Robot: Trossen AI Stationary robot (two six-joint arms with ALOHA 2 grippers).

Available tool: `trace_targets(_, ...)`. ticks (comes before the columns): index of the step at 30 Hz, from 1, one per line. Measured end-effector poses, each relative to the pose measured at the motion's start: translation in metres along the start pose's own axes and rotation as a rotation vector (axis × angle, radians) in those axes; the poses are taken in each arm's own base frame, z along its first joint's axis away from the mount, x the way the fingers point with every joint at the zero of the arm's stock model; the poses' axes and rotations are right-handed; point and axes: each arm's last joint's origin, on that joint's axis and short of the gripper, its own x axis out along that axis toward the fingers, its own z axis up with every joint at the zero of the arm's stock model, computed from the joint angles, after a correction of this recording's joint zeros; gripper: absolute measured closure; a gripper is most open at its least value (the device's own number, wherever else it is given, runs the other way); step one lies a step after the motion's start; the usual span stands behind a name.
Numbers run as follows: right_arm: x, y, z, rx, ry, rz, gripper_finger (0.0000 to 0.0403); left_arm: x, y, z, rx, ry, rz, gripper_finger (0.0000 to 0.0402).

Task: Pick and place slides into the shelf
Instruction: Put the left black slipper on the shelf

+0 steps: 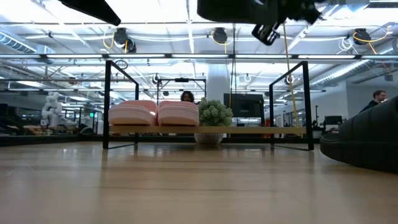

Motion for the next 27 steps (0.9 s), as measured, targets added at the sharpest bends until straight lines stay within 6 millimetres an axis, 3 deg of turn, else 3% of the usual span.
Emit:
trace_targets(6, 0.007, 0.025, 0.001, 0.031, 0.153, -0.199, 0.0403, 0.000, -0.003, 0.001, -0.060, 0.016, -0.068, 0.0300)
trace_targets(13, 0.023, 0.044, 0.007, -0.091, 0.135, -0.137, 0.0403, 0.002, -0.006, 0.014, -0.087, -0.059, -0.125, 0.0300)
trace_targets(18, 0.026, 0.047, 0.010, -0.130, 0.115, -0.123, 0.0403, 0.007, -0.005, 0.031, -0.079, -0.166, -0.173, 0.0300)
trace_targets(27, 0.029, 0.050, 0.009, -0.165, 0.122, -0.105, 0.0403, 0.034, 0.025, 0.058, -0.005, -0.288, -0.071, 0.0300)
